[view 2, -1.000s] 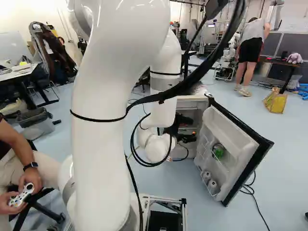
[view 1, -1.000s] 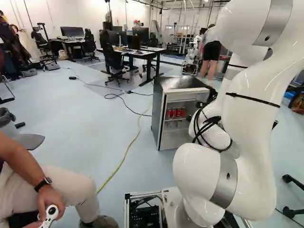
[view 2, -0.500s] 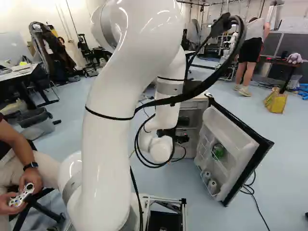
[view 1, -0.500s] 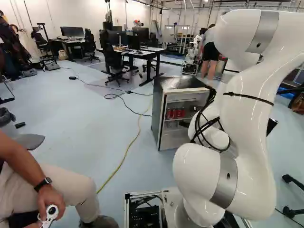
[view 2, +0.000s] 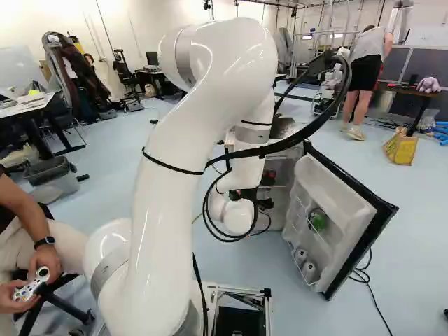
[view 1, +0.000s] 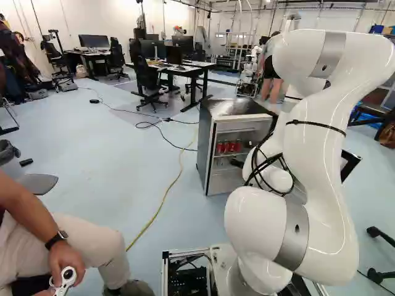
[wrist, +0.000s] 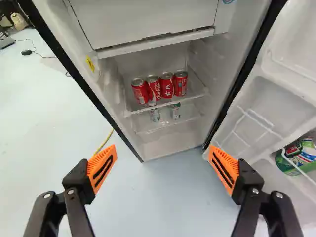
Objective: Grab a drink from the fridge
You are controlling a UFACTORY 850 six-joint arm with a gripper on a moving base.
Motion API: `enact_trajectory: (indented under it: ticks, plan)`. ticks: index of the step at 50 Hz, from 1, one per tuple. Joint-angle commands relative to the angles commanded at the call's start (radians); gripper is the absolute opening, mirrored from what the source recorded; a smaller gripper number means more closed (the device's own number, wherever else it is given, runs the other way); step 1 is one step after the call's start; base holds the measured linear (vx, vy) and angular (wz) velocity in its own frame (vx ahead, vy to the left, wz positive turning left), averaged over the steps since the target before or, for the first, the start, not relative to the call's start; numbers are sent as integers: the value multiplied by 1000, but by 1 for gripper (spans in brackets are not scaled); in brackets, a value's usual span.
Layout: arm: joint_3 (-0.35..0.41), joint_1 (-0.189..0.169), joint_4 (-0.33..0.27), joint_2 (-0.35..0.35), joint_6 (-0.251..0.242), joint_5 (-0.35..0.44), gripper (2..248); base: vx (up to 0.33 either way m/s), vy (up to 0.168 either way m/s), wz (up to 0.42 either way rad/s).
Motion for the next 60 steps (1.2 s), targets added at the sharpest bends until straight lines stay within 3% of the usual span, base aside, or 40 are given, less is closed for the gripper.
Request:
enact_trajectory:
  ticks: [18, 60]
  plan:
    - [-85, 24, 0, -88, 0, 0, 247, 0, 0, 0]
    - [-254, 88, 0, -180, 0, -17, 247, 0, 0, 0]
